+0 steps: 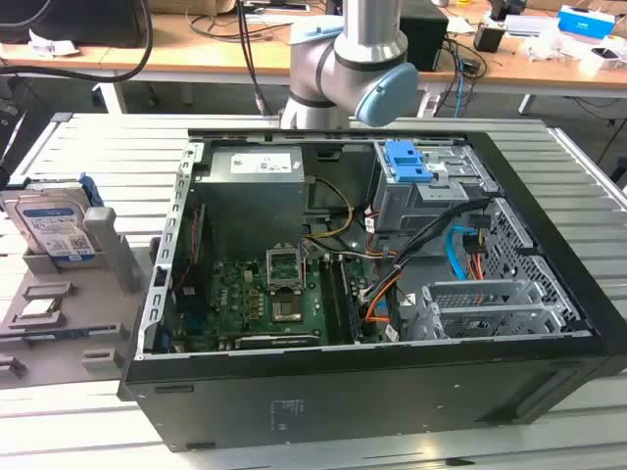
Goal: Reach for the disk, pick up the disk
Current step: 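Pick up the disk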
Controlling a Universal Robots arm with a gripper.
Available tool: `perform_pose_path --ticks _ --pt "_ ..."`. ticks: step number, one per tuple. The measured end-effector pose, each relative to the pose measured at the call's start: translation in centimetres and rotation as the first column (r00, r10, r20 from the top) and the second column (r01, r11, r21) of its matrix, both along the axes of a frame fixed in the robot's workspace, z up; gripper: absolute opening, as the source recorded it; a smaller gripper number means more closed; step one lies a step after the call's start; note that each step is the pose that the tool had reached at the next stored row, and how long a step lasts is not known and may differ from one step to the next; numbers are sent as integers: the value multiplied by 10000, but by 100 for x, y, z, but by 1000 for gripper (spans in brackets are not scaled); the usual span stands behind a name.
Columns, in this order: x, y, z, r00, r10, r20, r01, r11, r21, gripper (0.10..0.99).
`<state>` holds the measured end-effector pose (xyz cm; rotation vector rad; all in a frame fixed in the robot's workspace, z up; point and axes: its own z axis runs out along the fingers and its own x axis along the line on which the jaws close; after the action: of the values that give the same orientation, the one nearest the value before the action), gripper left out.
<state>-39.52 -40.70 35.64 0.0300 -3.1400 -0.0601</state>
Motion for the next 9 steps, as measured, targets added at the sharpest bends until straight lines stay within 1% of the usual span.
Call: perform_pose_path --ticks 2,3,6,9 --pt "-1 0 0 9995 310 0 -310 9995 -1 106" --pt "0 0 0 9985 546 0 -546 9985 0 106" --pt "0 0 0 9954 955 0 -955 9954 0 106" --pt "0 0 0 9884 1522 0 -1522 9884 -1 106"
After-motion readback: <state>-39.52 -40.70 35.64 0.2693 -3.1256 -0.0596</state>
